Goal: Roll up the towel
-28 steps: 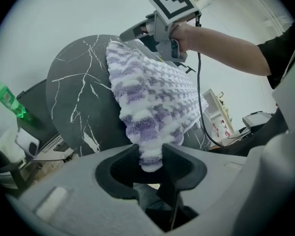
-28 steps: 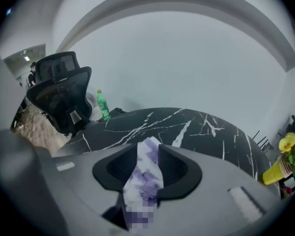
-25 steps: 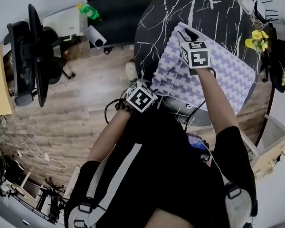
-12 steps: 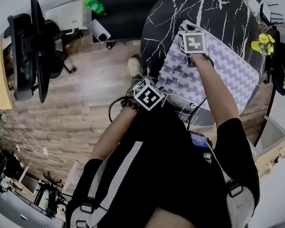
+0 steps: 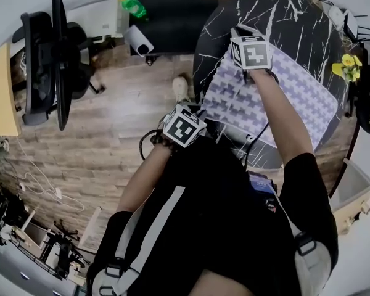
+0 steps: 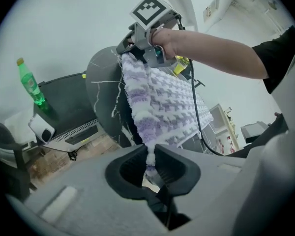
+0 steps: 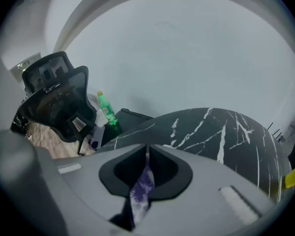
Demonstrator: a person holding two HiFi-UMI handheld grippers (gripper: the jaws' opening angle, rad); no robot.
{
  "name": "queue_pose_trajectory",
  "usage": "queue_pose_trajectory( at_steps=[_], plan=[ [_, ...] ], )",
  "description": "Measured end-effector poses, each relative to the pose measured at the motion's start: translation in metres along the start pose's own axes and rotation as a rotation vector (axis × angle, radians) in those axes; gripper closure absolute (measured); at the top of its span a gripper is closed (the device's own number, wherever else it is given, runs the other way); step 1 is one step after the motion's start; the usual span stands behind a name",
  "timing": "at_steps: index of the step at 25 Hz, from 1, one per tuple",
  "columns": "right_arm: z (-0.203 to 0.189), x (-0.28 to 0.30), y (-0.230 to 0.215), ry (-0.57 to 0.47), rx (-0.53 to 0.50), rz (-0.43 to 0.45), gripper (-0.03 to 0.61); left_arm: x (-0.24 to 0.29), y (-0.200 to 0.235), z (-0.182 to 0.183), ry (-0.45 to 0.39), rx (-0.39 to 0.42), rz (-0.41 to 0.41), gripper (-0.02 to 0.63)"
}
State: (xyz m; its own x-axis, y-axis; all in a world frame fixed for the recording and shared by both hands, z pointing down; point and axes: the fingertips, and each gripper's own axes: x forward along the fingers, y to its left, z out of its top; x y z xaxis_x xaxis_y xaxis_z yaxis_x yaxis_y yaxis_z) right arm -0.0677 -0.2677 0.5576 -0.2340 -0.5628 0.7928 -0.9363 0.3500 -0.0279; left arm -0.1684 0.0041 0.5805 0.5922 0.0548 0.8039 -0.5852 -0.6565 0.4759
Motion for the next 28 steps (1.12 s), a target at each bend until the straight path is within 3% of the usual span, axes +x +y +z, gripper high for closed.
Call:
queue_pose_trajectory(
  at_steps=[7, 14, 20, 28],
  plan=[
    [0.009, 0.019, 0.023, 0.008, 0.055, 0.071, 0.554, -0.016, 0.021, -0.010, -0.003, -0.107, 0.002, 0.568],
    [0.010, -0.009, 0.006, -0.068, 0.031, 0.126, 0.555, -0.006, -0.007, 0.004, 0.017, 0.044, 0.060, 0.571],
    [-0.004, -0.047, -0.015, -0.147, 0.109, 0.235, 0.555, -0.002, -0.043, 0.008, 0.065, 0.159, 0.097, 0.569],
    [-0.050, -0.078, -0.065, -0.147, 0.099, 0.186, 0.554, 0.027, -0.090, 0.016, 0.083, 0.211, 0.069, 0.557]
  ],
)
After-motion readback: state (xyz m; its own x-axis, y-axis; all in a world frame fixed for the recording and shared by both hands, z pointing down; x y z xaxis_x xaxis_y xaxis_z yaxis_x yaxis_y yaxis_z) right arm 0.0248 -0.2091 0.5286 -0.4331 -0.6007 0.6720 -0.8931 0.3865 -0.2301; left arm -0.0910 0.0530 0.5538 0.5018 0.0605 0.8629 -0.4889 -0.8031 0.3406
